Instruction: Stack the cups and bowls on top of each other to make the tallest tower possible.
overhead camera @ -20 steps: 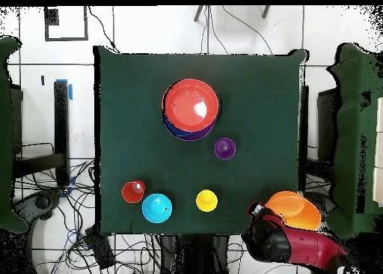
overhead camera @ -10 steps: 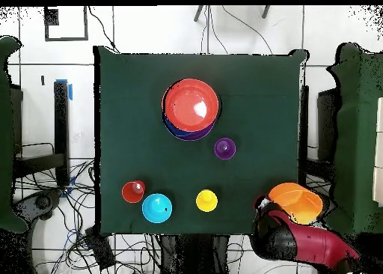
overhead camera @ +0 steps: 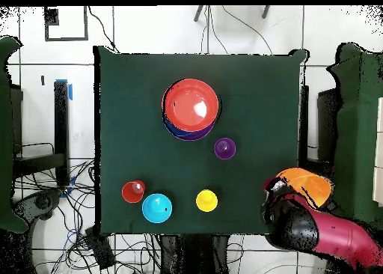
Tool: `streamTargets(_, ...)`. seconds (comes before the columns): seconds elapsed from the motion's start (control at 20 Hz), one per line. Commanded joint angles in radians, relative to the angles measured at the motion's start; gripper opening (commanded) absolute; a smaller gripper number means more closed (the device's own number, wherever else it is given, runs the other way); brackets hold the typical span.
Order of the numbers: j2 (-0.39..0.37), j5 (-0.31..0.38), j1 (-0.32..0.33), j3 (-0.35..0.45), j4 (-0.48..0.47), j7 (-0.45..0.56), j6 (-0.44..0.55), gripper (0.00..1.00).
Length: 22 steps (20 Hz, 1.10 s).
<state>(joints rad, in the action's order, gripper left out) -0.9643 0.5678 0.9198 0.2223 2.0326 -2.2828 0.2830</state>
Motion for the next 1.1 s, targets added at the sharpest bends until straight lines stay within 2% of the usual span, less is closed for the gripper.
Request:
streamTargets(0.05, -0.165, -0.152, 0.066, 0.325, 0.082, 0.313, 0.203, 0.0)
streamTargets(0.2, -0.213, -0.206, 0.087, 0.382, 0.097, 0.322, 0.238, 0.0)
streamTargets(0.5, -0.3, -0.296, 0.076, 0.432, 0.08, 0.316, 0.336, 0.0)
streamTargets(0.6, -0.322, -0.358, 0.093, 0.476, 0.087, 0.319, 0.35, 0.0)
streamTargets(0.9, -0.374, -0.456, 0.094, 0.541, 0.033, 0.35, 0.468, 0.0)
streamTargets(1.1, -0.394, -0.488, 0.086, 0.561, 0.0, 0.34, 0.526, 0.0)
